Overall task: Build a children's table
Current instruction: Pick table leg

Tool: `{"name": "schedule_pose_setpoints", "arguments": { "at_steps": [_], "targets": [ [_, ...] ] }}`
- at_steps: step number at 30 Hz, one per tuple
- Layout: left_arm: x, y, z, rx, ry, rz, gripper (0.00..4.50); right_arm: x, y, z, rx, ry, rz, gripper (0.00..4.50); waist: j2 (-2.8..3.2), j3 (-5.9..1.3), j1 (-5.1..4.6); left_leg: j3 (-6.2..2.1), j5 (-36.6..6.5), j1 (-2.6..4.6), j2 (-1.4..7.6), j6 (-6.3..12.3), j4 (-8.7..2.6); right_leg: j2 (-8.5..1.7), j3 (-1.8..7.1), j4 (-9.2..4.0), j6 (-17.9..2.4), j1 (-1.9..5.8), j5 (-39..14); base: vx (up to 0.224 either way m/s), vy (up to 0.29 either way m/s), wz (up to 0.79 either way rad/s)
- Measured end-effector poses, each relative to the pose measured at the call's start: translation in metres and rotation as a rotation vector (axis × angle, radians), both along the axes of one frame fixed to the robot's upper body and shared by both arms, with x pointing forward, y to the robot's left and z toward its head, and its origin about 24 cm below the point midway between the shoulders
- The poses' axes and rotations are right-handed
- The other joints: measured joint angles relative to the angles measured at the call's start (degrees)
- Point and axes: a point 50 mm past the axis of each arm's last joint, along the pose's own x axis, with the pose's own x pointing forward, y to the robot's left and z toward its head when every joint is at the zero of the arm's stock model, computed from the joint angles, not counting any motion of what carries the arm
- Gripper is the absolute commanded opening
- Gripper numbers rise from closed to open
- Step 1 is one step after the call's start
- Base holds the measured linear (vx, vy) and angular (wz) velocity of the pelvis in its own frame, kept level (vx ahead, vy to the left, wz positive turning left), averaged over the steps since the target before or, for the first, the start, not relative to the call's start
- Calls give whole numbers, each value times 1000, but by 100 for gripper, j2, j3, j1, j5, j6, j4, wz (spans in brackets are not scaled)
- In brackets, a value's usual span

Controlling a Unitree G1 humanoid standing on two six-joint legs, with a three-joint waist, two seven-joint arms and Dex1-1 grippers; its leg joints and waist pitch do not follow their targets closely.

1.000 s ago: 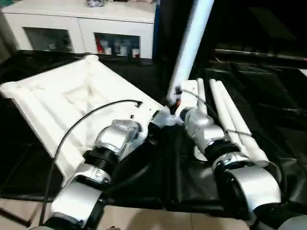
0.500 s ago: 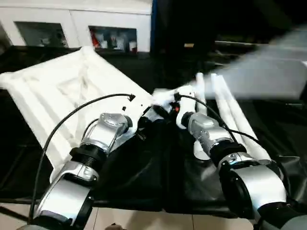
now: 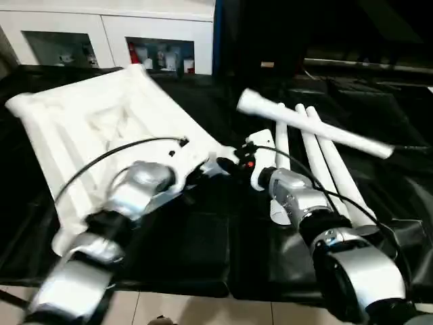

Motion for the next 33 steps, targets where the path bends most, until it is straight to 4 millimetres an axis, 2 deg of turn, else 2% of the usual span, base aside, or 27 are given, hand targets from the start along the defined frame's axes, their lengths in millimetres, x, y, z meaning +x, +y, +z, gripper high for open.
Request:
{"name": "schedule_pose_setpoints", "arguments": {
  "at_steps": [5,12,20,25,28,33],
  "targets": [
    [-14,7,-1,29,-19,-183,0,1,-2,6,1,-43,0,268,4,3,72,7,-14,-8,2,-20,12,-4,-1,-3,0,5,0,0,0,0],
    [-26,5,-3,8,-11,-318,0,-2,-8,4,-5,-55,-15,268,5,4,76,11,-14,1,4,-31,20,-7,1,21,1,5,1,0,0,0],
    [-27,9,-4,11,-28,-335,0,-5,-9,3,-16,-59,-10,268,15,9,14,11,-8,8,5,-39,32,-7,5,50,1,3,0,0,0,0],
    [-27,9,-4,18,-48,-342,0,-7,-8,-1,-25,-52,-5,268,17,11,14,11,-8,7,6,-39,32,-6,4,50,1,3,0,0,0,0],
    [-26,9,-4,22,-62,-337,66,-10,-8,-5,-31,-40,-6,258,19,12,6,11,-7,7,6,-38,37,-7,5,56,1,2,0,0,0,0],
    [-26,11,-3,19,-82,-331,97,-10,-6,-1,-32,-61,-1,258,18,12,-9,10,-7,5,8,-38,47,-6,5,60,1,2,1,0,0,0]
  ]
}}
